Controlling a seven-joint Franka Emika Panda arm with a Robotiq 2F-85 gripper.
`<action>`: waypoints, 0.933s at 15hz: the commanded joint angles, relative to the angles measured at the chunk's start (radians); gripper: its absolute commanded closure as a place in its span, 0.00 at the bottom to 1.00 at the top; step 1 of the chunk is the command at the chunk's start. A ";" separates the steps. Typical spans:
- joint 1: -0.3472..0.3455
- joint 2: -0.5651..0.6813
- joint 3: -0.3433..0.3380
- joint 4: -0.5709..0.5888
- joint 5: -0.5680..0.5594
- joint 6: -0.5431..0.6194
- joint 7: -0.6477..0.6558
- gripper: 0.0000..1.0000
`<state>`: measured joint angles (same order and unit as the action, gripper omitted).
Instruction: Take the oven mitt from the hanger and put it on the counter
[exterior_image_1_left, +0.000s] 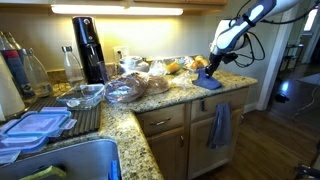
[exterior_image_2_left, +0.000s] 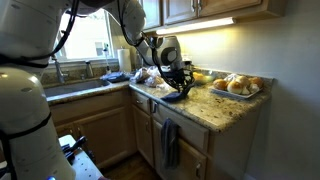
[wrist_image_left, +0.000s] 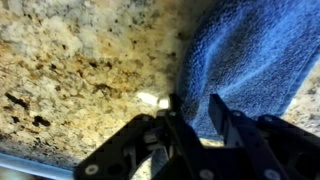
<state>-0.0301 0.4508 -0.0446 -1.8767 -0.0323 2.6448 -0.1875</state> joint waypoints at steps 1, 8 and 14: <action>-0.017 -0.032 0.026 0.022 -0.002 -0.097 -0.009 0.33; 0.015 -0.110 0.036 0.003 -0.014 -0.232 0.046 0.00; 0.040 -0.206 0.055 -0.026 0.001 -0.334 0.088 0.00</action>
<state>0.0048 0.3227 0.0028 -1.8380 -0.0343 2.3514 -0.1348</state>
